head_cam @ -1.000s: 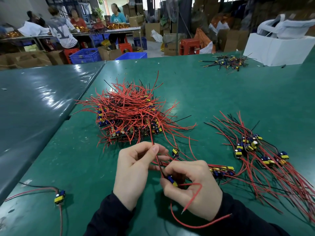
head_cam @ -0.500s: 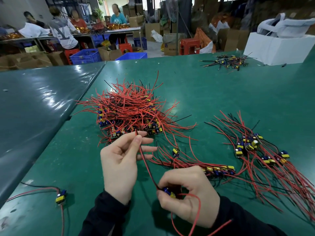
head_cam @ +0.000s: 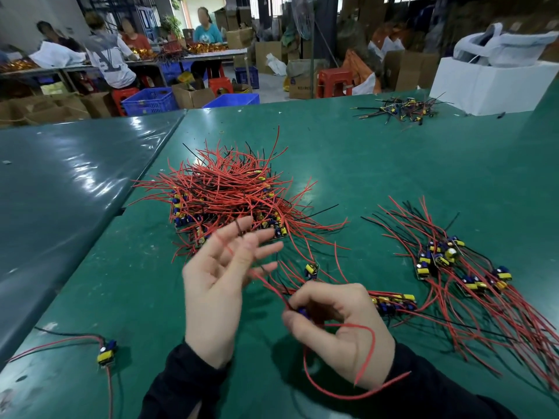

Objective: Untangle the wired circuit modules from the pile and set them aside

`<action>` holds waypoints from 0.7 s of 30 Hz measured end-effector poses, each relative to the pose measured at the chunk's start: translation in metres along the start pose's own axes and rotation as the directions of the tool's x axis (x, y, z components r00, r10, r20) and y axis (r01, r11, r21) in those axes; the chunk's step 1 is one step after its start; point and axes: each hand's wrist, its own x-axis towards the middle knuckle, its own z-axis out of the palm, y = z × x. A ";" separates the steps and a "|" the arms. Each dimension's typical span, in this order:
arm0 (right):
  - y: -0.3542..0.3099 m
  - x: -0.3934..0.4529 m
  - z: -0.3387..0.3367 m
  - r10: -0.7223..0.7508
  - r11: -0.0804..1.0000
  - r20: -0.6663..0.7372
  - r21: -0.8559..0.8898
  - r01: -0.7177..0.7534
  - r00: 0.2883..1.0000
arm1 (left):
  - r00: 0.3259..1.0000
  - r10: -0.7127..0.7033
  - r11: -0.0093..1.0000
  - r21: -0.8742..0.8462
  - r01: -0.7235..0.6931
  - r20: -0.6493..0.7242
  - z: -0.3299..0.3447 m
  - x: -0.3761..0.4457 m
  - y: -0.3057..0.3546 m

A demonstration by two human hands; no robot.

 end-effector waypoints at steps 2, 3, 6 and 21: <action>0.000 0.004 -0.001 0.080 0.992 -0.049 0.102 -0.074 0.996 | 0.984 -0.114 0.993 0.018 0.113 0.137 0.003 -0.003 -0.004; 0.000 0.005 -0.002 0.103 0.985 -0.057 0.144 -0.094 0.993 | 0.968 -0.138 0.990 0.055 0.130 0.207 0.004 -0.005 -0.006; 0.000 0.008 -0.005 0.154 0.968 -0.055 0.208 -0.140 0.987 | 0.947 -0.114 0.978 0.201 0.053 0.301 0.004 -0.006 -0.008; 0.000 0.003 -0.003 0.097 0.988 0.027 0.117 -0.099 0.995 | 0.991 -0.037 0.987 0.159 0.017 0.125 0.003 -0.003 -0.004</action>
